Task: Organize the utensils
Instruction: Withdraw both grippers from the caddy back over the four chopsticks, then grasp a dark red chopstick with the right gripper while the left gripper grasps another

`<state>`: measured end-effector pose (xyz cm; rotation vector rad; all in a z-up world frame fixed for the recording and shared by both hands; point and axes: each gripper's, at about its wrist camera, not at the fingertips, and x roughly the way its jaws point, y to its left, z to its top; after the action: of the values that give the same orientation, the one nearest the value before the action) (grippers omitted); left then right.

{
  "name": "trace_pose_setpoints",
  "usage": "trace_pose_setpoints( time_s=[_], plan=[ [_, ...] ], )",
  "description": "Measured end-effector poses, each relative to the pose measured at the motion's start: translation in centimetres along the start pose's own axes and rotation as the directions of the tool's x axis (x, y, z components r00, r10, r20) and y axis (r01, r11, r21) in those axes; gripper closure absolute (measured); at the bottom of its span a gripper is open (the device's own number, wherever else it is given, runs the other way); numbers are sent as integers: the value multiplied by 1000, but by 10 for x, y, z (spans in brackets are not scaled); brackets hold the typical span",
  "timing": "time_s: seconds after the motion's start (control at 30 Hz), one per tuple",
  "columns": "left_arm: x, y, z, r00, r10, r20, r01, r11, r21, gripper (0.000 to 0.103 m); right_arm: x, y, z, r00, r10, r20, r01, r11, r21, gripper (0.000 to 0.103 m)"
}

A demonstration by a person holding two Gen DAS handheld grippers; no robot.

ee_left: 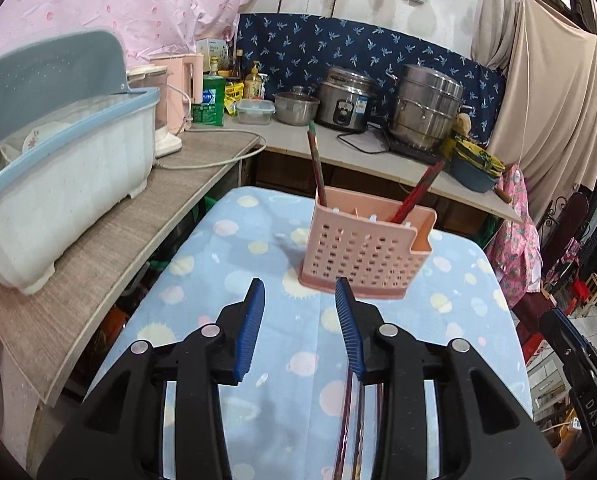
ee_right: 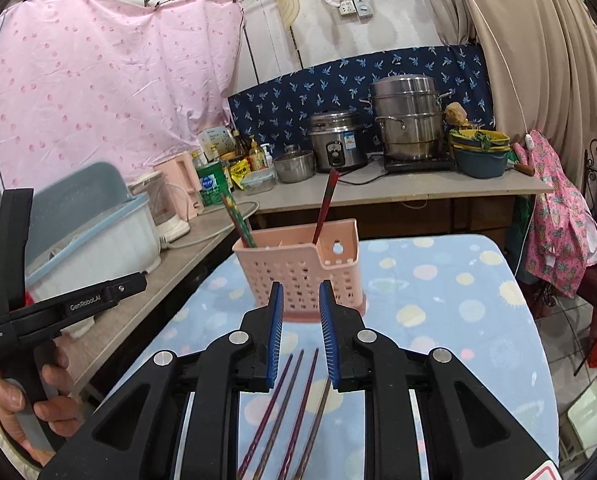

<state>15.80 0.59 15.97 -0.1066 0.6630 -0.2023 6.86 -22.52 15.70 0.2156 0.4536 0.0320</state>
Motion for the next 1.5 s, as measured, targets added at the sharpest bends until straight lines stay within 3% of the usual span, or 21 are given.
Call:
trace_pose_setpoints(
  time_s=[0.33, 0.67, 1.03, 1.13, 1.2, 1.5],
  plan=[
    [8, 9, -67, 994, 10, -111, -8, 1000, 19, 67, -7, -3, -59, 994, -19, -104, 22, 999, 25, 84],
    [25, 21, -132, 973, 14, -230, -16, 1000, -3, 67, 6, -4, -124, 973, -28, -229, 40, 998, 46, 84],
    [26, 13, -165, 959, -10, -285, 15, 1000, 17, 67, 25, 4, -161, 947, -22, -319, 37, 999, 39, 84],
    [26, 10, -170, 956, -19, -291, 27, 999, 25, 63, 32, 7, -166, 941, -33, -337, 45, 999, 26, 84],
    [26, 8, -173, 956, -24, -293, 34, 999, 29, 54, 36, 7, -169, 936, -39, -349, 51, 998, 26, 84],
    [27, -1, -180, 951, -47, -306, 63, 997, 42, 50, 49, 11, -177, 916, -68, -394, 73, 997, -4, 85]
  ],
)
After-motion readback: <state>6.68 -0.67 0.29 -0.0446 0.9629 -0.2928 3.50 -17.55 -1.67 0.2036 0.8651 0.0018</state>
